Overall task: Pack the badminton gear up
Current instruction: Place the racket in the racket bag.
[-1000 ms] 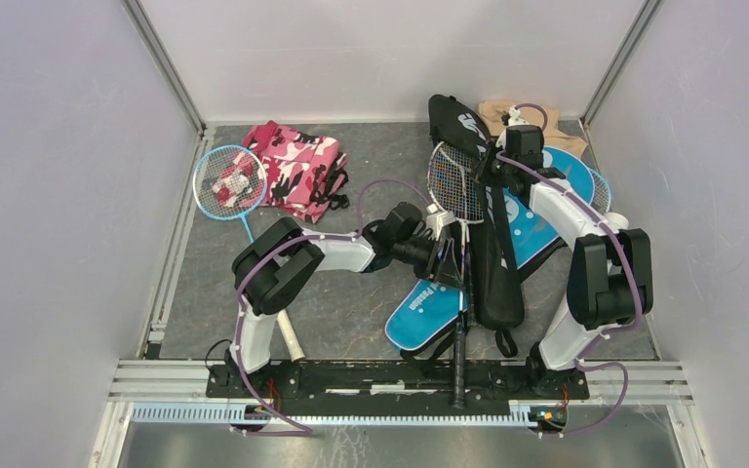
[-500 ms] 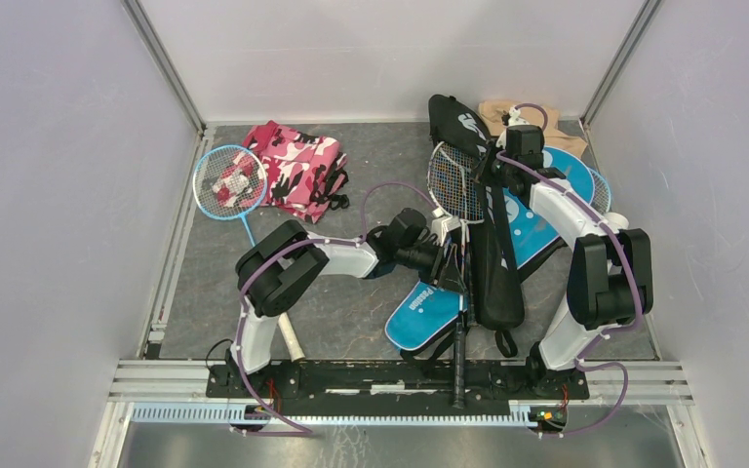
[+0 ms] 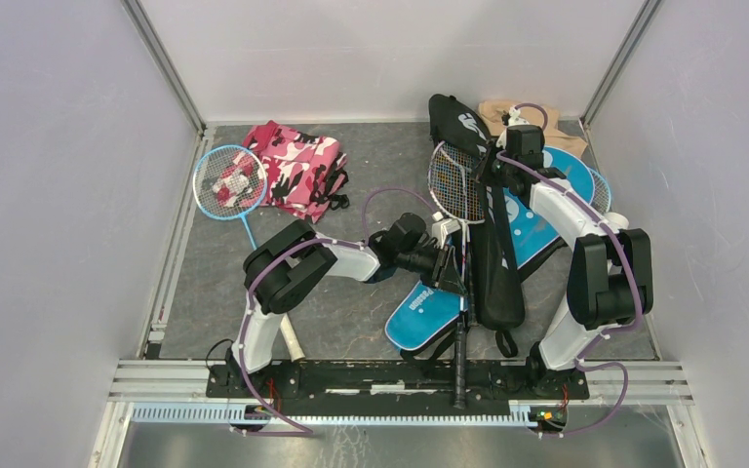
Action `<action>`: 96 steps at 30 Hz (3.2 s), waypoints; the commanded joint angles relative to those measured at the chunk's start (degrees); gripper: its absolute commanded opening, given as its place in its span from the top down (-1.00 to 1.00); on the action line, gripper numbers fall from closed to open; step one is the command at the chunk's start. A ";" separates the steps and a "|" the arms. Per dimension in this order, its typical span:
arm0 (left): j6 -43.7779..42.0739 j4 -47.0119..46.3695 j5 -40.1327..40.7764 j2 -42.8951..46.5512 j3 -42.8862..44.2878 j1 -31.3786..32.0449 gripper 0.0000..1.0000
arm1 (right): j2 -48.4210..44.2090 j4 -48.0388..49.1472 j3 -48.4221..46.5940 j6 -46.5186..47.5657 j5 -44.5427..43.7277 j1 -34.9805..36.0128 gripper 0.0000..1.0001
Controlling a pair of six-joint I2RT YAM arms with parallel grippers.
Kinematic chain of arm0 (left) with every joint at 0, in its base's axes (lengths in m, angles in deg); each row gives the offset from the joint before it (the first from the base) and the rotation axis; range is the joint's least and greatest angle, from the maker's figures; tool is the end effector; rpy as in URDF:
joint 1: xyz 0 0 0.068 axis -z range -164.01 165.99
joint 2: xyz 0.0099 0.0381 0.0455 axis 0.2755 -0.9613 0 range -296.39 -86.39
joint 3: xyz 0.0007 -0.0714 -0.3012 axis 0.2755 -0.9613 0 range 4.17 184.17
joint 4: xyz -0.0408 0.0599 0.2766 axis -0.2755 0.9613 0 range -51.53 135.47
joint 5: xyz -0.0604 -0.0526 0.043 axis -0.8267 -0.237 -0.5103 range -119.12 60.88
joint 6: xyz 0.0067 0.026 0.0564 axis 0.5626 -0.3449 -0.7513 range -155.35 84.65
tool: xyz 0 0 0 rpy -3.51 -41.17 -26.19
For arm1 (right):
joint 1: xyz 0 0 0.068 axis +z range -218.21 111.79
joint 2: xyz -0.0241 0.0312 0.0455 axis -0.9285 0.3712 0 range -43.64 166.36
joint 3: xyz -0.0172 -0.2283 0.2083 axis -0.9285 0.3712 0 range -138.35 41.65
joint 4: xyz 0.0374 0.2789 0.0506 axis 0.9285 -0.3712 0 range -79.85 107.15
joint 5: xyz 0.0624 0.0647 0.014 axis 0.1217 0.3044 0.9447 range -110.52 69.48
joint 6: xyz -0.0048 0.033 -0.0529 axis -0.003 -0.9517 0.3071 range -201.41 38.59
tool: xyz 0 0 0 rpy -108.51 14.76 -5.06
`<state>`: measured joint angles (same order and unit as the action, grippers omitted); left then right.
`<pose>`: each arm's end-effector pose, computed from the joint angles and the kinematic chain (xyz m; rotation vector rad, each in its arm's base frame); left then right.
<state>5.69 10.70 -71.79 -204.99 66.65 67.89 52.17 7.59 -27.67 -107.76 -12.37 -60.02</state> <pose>0.2592 -0.3828 0.1351 0.7715 2.2990 -1.6568 0.4126 0.0663 0.2753 0.2729 2.2199 0.4896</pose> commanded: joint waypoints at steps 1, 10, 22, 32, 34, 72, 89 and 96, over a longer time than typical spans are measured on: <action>2.38 -3.95 -0.82 -0.46 -0.25 0.22 0.41 | -1.67 3.06 -0.82 0.31 0.26 -0.37 1.00; 4.29 -3.65 -1.87 1.44 0.32 -1.30 0.89 | -1.68 2.85 -0.86 0.50 0.38 -0.47 1.00; 16.13 -7.04 -5.73 2.70 0.97 -3.50 0.96 | -2.41 3.21 0.44 0.27 0.55 -0.51 1.00; 20.67 -4.49 -4.72 0.94 8.19 -4.51 0.96 | -2.98 4.26 2.26 -0.59 1.78 -0.53 1.00; 21.15 -3.24 -3.95 0.15 9.79 -5.20 0.96 | -3.01 4.23 2.33 -0.68 2.12 -0.49 1.00; -4.13 28.64 8.28 -13.30 40.33 -9.62 0.33 | -4.19 5.19 3.68 -1.61 3.55 -0.41 1.00; -10.66 18.59 7.27 0.46 14.20 -9.58 -0.21 | -3.87 4.90 2.69 -1.30 3.51 -0.44 1.00; -10.52 15.26 9.54 -4.23 17.66 -9.90 -0.20 | -4.38 4.92 3.48 -0.92 3.28 -0.46 1.00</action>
<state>-1.57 31.59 -64.49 -207.55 81.18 58.36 50.38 10.19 -23.82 -108.55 -9.40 -60.35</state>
